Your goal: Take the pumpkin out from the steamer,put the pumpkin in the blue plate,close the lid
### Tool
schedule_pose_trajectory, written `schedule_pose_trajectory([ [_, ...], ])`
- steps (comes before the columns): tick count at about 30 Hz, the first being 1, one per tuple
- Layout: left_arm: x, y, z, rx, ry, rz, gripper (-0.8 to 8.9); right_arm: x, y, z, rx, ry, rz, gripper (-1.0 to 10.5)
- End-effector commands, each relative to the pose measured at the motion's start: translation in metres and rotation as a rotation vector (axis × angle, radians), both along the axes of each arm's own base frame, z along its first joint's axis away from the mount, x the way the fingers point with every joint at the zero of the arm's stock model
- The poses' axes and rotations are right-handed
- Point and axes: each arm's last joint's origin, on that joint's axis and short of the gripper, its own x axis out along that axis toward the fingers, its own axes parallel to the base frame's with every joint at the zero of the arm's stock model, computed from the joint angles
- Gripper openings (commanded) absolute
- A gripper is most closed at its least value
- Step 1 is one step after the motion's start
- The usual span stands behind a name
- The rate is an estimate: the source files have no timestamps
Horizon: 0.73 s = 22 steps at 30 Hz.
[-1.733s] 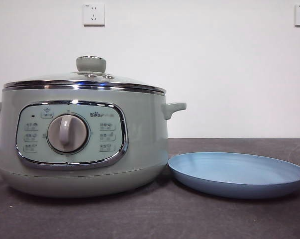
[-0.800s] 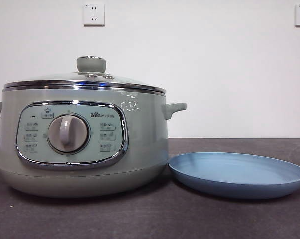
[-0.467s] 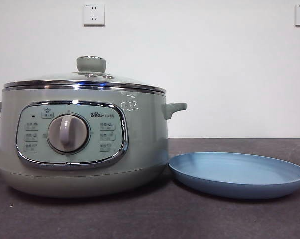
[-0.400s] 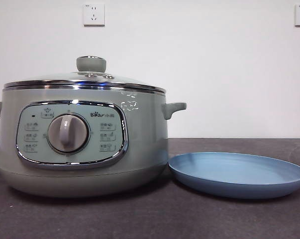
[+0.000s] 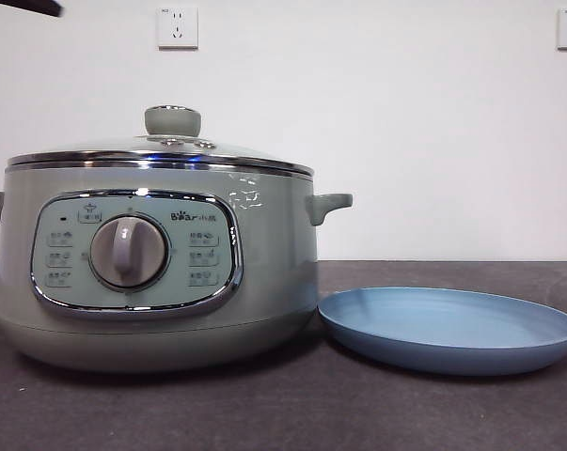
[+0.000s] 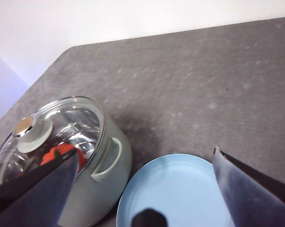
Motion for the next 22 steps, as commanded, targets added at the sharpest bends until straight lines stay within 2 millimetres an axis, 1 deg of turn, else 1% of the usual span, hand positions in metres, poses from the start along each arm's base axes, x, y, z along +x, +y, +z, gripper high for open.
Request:
schedule_pose_trajectory([
  [1,0.01,-0.017,0.0,0.083,-0.015,-0.029,4.1,0.001,0.001,-0.001,-0.009,-0.001,0.008,4.7],
  [6,0.029,-0.046,-0.008,0.171,0.01,-0.074,4.09,0.002,0.002,-0.002,-0.01,0.011,0.01,4.7],
  [11,0.049,-0.066,-0.029,0.254,0.072,-0.066,4.09,0.002,0.002,-0.002,-0.01,0.013,0.01,4.7],
  [14,0.058,-0.072,-0.043,0.293,0.113,-0.061,4.09,0.001,0.002,-0.002,-0.01,0.017,0.01,4.7],
  [17,0.064,-0.075,-0.052,0.313,0.143,-0.064,4.09,0.001,0.002,-0.002,-0.01,0.018,0.01,4.7],
  [22,0.067,-0.077,-0.057,0.338,0.149,-0.079,4.09,0.001,0.002,-0.002,-0.01,0.018,0.01,4.7],
])
